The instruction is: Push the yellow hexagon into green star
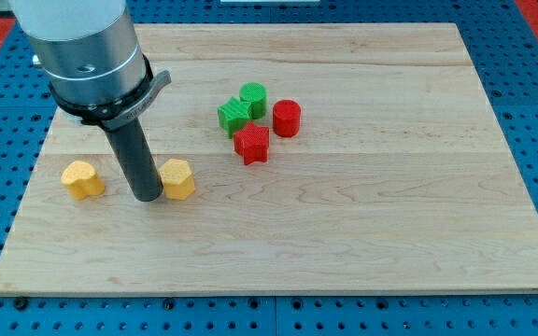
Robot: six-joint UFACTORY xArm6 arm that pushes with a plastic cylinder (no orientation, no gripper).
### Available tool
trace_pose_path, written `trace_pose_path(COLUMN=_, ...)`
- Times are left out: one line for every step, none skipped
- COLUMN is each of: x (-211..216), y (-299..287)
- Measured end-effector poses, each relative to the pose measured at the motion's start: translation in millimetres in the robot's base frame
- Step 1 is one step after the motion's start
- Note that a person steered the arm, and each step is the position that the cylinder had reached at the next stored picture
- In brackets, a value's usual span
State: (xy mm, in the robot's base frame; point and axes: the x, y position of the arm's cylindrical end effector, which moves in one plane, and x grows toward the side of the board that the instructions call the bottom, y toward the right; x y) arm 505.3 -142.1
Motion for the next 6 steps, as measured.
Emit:
trace_pose_path(x=43, y=16)
trace_pose_path(x=8, y=35)
trace_pose_path(x=-40, y=11)
trace_pose_path(x=-55, y=13)
trace_pose_path(x=-65, y=17)
trace_pose_path(x=-75, y=-30)
